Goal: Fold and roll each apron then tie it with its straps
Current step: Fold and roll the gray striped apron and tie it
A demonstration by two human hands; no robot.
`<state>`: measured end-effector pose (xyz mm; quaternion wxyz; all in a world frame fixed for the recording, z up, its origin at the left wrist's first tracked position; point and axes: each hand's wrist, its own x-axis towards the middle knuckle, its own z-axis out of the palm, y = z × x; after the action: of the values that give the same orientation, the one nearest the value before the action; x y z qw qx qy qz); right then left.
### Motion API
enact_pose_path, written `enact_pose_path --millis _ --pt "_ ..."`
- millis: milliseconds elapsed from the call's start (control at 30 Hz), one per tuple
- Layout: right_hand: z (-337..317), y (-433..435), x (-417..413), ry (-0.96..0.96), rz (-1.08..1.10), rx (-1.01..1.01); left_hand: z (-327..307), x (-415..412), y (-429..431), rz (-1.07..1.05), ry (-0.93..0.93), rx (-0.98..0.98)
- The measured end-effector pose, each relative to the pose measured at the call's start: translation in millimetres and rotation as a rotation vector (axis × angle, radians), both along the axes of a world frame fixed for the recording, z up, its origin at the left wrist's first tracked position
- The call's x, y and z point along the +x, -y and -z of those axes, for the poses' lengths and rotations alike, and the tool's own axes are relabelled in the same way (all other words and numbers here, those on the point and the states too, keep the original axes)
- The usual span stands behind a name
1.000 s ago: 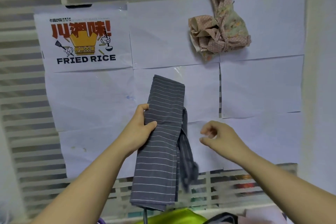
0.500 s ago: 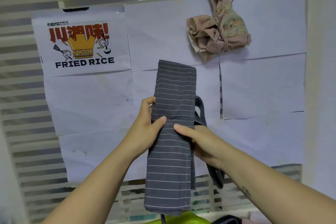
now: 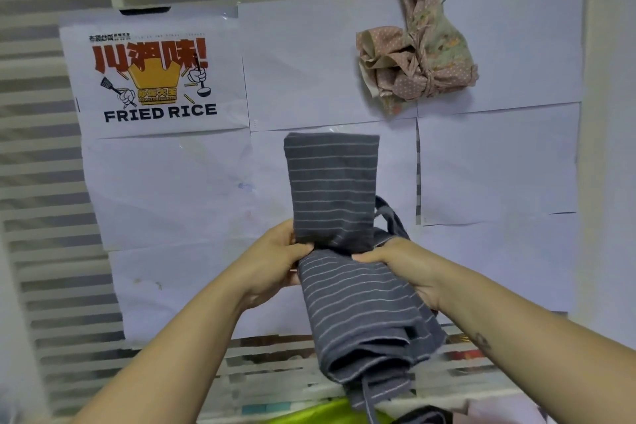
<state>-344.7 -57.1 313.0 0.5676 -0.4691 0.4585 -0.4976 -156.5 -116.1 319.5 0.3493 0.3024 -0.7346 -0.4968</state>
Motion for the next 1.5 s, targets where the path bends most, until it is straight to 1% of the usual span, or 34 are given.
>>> enact_pose_path --millis 67,133,167,200,267,300,400,467,533,600,667,733,833,933,1000,1067,1133,1167,1233,1267,1300,1333,1433,1500 --pt "2.9 3.9 2.8 0.016 0.049 0.066 6.2 0.0 0.0 0.039 0.044 0.044" --pt "8.3 10.8 1.1 0.028 0.123 0.108 11.2 -0.9 -2.4 0.061 0.043 0.094" --pt "12.3 9.7 0.7 0.069 0.110 0.144 13.4 -1.6 -2.1 0.057 0.029 0.098" --pt "13.4 7.8 2.6 0.060 0.090 0.169 15.7 -2.2 -0.3 0.034 0.009 0.091" --pt "15.2 5.5 5.8 0.173 0.011 0.239 19.3 -2.9 6.4 -0.063 -0.031 0.074" --pt "19.4 -0.9 6.4 0.240 -0.079 0.260 19.9 -3.0 8.3 -0.119 -0.059 0.085" --pt "21.7 -13.7 8.9 0.358 -0.303 0.242 20.2 -3.1 10.6 -0.213 -0.176 0.184" --pt "20.5 -13.7 7.3 0.410 -0.324 0.216 21.7 -4.1 12.3 -0.233 -0.217 0.242" --pt "17.6 -12.4 5.4 0.436 -0.257 0.197 23.5 -5.3 14.1 -0.240 -0.224 0.271" --pt "12.8 -13.2 4.0 0.482 -0.103 0.186 24.5 -5.6 15.4 -0.262 -0.231 0.287" --pt "9.5 -12.6 0.8 0.549 -0.014 0.167 26.3 -5.4 14.7 -0.271 -0.236 0.302" --pt "7.3 -12.2 0.0 0.622 0.000 0.137 28.0 -5.0 12.6 -0.262 -0.214 0.299" --pt "4.8 -11.1 -4.6 0.662 0.008 0.090 28.0 -3.0 8.2 -0.225 -0.163 0.276" --pt "-0.1 -10.9 -11.9 0.713 -0.037 -0.041 24.1 0.5 5.5 -0.163 -0.137 0.267" --pt "-4.4 -9.7 -14.8 0.656 -0.101 -0.141 21.3 3.0 3.1 -0.122 -0.117 0.271" --pt "-9.6 -7.4 -15.5 0.459 -0.118 -0.238 19.0 7.3 1.0 -0.033 -0.134 0.305" --pt "-15.2 -4.5 -15.3 0.248 -0.052 -0.336 16.4 13.2 -2.3 0.125 -0.147 0.340" --pt "-16.8 -3.5 -14.8 0.183 -0.020 -0.364 15.6 15.9 -2.8 0.187 -0.103 0.327" --pt "-18.9 -4.2 -11.1 0.127 0.006 -0.377 12.4 16.4 -8.5 0.213 0.064 0.189" --pt "-19.9 -5.9 -7.2 0.112 0.009 -0.372 11.5 13.7 -12.4 0.181 0.143 0.116" --pt "-19.9 -6.9 -3.2 0.100 0.014 -0.372 11.2 9.6 -15.3 0.137 0.176 0.051" --pt "-19.9 -7.7 1.1 0.101 0.020 -0.375 11.1 5.6 -17.8 0.101 0.152 -0.004" --pt "-20.1 -10.4 8.9 0.121 0.065 -0.389 18.2 -2.5 -16.8 -0.010 -0.035 -0.127" --pt "-18.9 -13.2 10.9 0.039 0.090 -0.388 19.4 -1.6 -15.0 -0.147 -0.166 -0.159"
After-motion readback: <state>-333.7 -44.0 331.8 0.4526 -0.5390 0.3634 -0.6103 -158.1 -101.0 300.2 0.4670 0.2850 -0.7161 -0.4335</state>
